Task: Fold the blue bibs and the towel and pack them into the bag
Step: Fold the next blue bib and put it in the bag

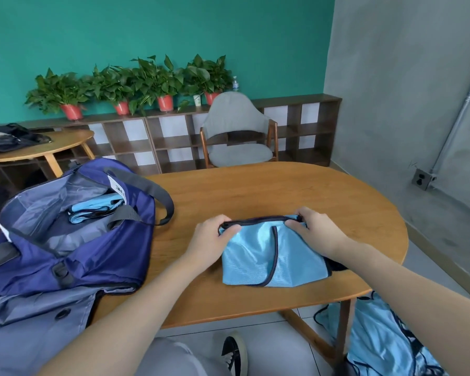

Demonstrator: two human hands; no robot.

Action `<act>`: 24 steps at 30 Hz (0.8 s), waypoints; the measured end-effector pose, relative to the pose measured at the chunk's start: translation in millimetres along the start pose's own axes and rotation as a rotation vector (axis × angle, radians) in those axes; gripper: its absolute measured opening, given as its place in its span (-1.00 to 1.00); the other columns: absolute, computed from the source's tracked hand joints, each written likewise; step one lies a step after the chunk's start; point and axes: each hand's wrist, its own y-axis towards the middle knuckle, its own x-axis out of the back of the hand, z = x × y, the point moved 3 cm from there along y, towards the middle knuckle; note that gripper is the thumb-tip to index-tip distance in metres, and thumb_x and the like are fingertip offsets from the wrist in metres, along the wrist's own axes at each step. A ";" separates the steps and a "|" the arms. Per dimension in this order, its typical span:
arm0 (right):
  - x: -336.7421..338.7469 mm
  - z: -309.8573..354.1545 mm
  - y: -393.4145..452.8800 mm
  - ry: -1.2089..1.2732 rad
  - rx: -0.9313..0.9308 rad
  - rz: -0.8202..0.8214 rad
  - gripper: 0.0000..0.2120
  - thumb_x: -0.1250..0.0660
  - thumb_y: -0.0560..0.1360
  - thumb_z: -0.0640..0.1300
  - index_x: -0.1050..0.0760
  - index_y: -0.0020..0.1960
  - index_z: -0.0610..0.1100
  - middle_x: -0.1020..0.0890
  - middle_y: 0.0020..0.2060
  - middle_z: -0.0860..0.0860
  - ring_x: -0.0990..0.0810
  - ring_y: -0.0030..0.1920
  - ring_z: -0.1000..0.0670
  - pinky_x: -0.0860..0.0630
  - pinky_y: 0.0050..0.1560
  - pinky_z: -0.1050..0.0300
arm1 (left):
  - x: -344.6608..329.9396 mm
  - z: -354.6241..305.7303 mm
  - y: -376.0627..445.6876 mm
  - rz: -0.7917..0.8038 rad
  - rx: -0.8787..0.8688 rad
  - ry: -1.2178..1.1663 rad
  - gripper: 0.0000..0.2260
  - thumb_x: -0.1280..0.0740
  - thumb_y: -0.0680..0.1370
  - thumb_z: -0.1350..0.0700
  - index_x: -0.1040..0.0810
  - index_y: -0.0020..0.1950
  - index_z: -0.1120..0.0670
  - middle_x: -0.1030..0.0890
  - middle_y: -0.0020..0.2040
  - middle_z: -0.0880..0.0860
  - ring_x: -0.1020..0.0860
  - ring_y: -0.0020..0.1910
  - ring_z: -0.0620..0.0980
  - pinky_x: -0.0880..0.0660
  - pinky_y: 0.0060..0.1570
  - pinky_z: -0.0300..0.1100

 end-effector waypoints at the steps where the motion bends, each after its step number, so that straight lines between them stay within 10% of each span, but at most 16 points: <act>1: -6.9 -5.8 5.5 -0.042 -0.017 0.010 -0.63 -0.22 0.65 0.14 -0.42 0.28 -0.13 -0.63 -0.24 -0.06 -0.60 -0.28 -0.03 -0.51 -0.27 -0.01 | -6.4 11.2 4.3 0.049 0.010 0.023 -0.83 -0.37 0.62 -0.06 -0.66 0.05 0.02 -0.65 -0.06 -0.11 -0.59 -0.09 -0.19 -0.48 -0.09 -0.20; 6: -14.0 -23.5 21.4 0.010 -0.072 0.039 -0.61 -0.20 0.65 0.17 -0.43 0.26 -0.13 -0.60 -0.13 -0.04 -0.55 -0.17 -0.02 -0.39 -0.31 0.17 | -16.8 31.6 20.7 0.125 0.011 0.068 -0.77 -0.33 0.64 -0.07 -0.62 0.18 0.03 -0.59 0.23 -0.12 -0.53 0.21 -0.16 -0.44 0.23 -0.16; 15: -13.0 -32.3 30.7 0.102 -0.099 0.017 -0.71 -0.35 0.57 0.17 -0.51 0.06 -0.05 -0.57 -0.16 0.08 -0.56 -0.16 0.08 -0.41 -0.29 0.18 | -18.4 32.7 27.5 0.092 0.036 0.020 -0.82 -0.41 0.58 -0.03 -0.58 0.17 -0.20 -0.62 -0.02 -0.19 -0.54 -0.08 -0.19 -0.52 0.01 -0.17; 20: -0.9 -19.9 33.3 -0.122 0.062 -0.217 -0.63 -0.43 0.52 0.12 -0.51 0.20 -0.08 -0.60 0.02 0.03 -0.57 0.05 -0.05 -0.50 0.10 0.02 | -13.7 19.9 15.7 0.014 0.018 0.018 -0.94 -0.44 0.54 0.00 -0.58 -0.06 -0.14 -0.61 -0.29 -0.13 -0.53 -0.32 -0.18 -0.50 -0.24 -0.24; 24: -2.6 13.3 -0.7 -0.366 0.243 -0.334 -0.65 -0.30 0.55 0.22 -0.54 0.09 -0.06 -0.57 -0.24 0.08 -0.60 -0.18 -0.07 -0.45 -0.19 0.08 | -10.2 13.0 4.0 0.025 0.015 0.087 -0.88 -0.44 0.50 0.06 -0.55 -0.18 -0.11 -0.51 -0.45 -0.10 -0.46 -0.45 -0.17 -0.50 -0.32 -0.12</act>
